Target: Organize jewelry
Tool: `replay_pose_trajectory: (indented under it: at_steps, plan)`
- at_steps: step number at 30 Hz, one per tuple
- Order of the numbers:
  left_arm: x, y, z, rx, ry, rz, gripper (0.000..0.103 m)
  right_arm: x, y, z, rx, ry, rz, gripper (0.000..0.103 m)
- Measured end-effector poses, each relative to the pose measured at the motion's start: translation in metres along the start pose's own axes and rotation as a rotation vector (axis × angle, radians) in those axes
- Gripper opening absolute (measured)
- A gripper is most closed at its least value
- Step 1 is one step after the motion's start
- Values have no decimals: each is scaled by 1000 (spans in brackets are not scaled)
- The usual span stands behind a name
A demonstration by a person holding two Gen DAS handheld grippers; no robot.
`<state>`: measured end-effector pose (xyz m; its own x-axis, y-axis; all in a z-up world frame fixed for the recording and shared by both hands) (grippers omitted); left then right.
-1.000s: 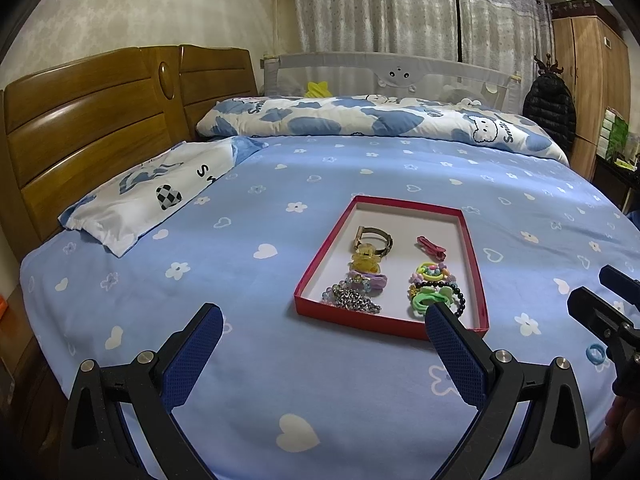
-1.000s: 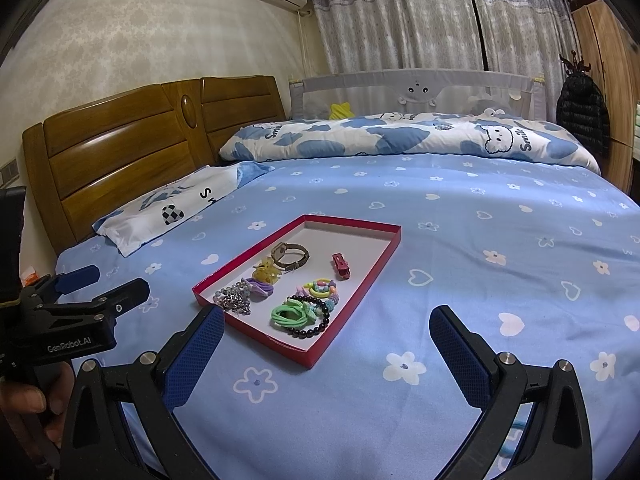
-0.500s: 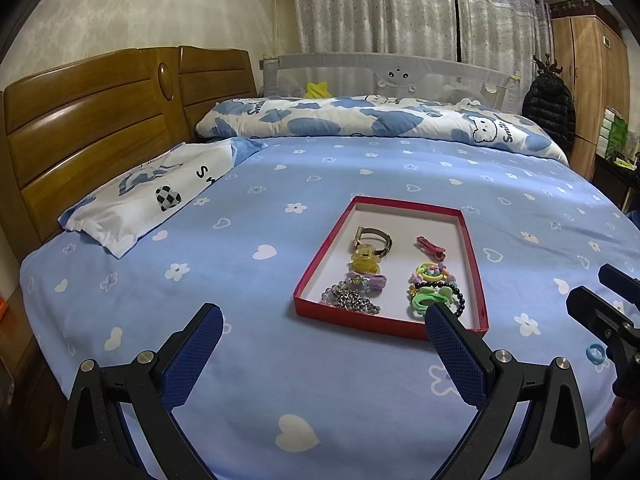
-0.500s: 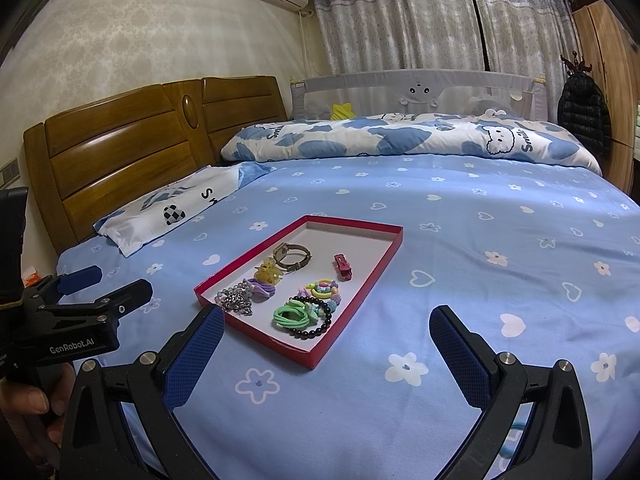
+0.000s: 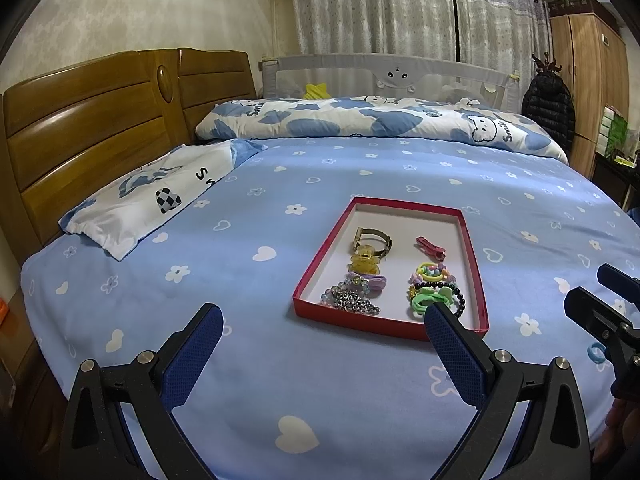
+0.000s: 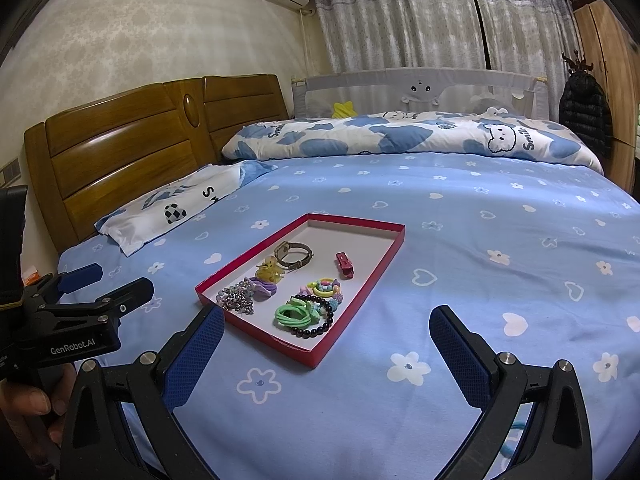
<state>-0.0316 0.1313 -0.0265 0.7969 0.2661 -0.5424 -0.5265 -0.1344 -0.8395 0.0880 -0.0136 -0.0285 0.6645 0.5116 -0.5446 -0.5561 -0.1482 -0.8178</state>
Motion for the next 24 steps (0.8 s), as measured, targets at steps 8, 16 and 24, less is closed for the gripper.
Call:
replay_pose_trajectory:
  at_steps: [8, 16, 24]
  plan:
    - [3, -1, 0, 7, 3, 3, 102, 1, 1, 1, 1, -1, 0, 103]
    - [5, -1, -1, 8, 9, 9, 101, 1, 1, 1, 0, -2, 1, 103]
    - [9, 0, -4, 13, 10, 15, 101, 6, 3, 1, 5, -8, 10, 103]
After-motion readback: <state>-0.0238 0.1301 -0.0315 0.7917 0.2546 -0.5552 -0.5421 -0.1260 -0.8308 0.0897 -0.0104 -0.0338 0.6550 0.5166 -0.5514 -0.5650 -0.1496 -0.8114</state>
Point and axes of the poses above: each gripper's, at about its wrist camera, not at the fingertips, and x roughly the way its jaws point, z to its left, y to its underside, the point moved 6 cm from there along x, roughly the way its jaws point, and after that the axes turned 3 degrees about -z, right-handed, at the moved point
